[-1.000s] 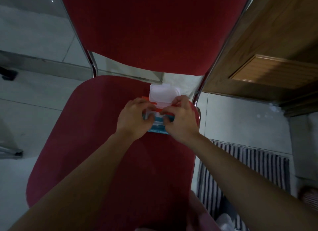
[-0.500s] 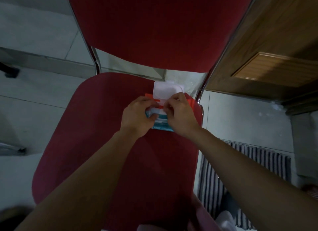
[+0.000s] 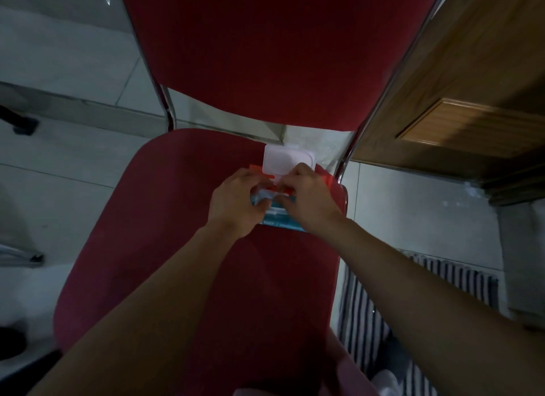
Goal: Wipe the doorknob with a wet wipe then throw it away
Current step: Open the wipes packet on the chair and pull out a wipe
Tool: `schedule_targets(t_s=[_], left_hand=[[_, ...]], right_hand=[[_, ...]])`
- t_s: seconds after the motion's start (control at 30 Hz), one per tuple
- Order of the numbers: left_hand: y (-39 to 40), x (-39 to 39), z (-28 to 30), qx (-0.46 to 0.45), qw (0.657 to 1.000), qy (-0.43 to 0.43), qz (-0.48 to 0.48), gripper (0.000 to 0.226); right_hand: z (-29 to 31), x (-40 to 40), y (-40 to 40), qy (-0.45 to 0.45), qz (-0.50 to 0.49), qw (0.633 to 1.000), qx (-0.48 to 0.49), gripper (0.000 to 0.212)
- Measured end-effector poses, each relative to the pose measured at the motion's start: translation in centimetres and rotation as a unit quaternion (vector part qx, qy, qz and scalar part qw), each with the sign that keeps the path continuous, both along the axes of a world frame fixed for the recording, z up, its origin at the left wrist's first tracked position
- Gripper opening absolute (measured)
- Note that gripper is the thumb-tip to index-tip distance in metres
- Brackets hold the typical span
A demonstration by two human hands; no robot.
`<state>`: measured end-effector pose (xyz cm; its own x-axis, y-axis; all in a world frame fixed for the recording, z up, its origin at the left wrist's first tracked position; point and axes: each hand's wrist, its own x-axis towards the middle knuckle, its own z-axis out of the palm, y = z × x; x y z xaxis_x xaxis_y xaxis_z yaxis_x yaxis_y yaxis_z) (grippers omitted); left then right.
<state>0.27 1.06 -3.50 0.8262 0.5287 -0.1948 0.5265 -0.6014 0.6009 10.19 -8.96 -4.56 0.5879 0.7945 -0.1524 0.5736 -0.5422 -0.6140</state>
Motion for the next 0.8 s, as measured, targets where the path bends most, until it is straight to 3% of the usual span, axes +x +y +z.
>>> schedule_targets(t_s=[0.17,0.33,0.47,0.6,0.73,0.8], left_hand=[[0.1,-0.2,-0.3,0.009,1.0,0.0,-0.011,0.033],[0.2,-0.4,-0.5,0.001,1.0,-0.01,-0.003,0.031],[0.2,-0.4,-0.7,-0.013,1.0,-0.02,0.0,0.032],[0.2,-0.4,-0.7,-0.014,1.0,-0.025,-0.001,0.032],[0.1,-0.3,-0.8,-0.016,0.999,-0.028,0.004,0.031],[0.1,-0.3,-0.8,-0.014,1.0,-0.028,0.006,0.032]], right_hand=[[-0.5,-0.5,0.1,-0.002,-0.017,1.0,0.017,0.01],[0.7,0.2,-0.5,0.188,-0.077,0.978,0.047,0.01],[1.1,1.4,-1.2,0.321,-0.108,0.94,0.053,0.017],[0.3,1.9,-1.5,0.444,-0.137,0.878,0.113,0.03],[0.3,1.8,-1.7,0.504,-0.205,0.82,0.178,0.03],[0.3,1.8,-1.7,0.496,-0.233,0.816,0.187,0.028]])
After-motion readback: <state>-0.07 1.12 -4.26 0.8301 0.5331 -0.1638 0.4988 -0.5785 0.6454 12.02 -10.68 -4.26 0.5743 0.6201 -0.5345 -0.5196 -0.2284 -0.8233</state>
